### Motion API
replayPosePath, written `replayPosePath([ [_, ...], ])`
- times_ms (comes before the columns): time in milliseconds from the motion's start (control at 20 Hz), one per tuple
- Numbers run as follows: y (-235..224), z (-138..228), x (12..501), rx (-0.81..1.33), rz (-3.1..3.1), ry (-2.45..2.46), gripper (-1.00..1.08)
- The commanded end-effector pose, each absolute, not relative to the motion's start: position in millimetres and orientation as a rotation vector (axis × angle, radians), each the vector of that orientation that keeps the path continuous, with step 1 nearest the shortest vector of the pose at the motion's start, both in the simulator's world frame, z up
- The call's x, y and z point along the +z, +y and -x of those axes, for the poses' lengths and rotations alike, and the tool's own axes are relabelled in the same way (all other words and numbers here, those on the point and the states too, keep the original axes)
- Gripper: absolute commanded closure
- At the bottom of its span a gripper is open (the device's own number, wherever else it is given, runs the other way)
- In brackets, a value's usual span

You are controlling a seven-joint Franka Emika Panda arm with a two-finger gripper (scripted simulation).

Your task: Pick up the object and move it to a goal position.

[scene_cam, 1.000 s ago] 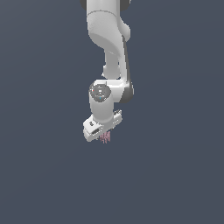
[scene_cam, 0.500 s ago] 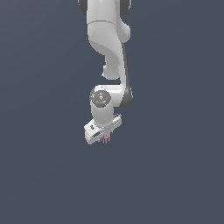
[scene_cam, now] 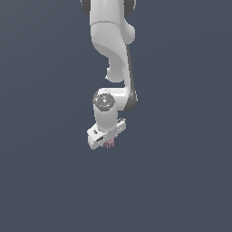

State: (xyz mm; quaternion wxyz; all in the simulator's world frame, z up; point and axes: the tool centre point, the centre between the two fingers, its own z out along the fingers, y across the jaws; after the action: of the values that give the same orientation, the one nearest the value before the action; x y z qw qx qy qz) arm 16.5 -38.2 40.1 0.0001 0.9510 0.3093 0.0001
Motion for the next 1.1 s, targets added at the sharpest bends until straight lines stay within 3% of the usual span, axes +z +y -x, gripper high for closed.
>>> replayPosePath([
  [0, -38.4, -17.0, 41.0, 0.0, -2.987, 0.972, 1.08],
  [1050, -55.4, -71.5, 143.5, 0.001, -2.988, 0.972, 1.08],
])
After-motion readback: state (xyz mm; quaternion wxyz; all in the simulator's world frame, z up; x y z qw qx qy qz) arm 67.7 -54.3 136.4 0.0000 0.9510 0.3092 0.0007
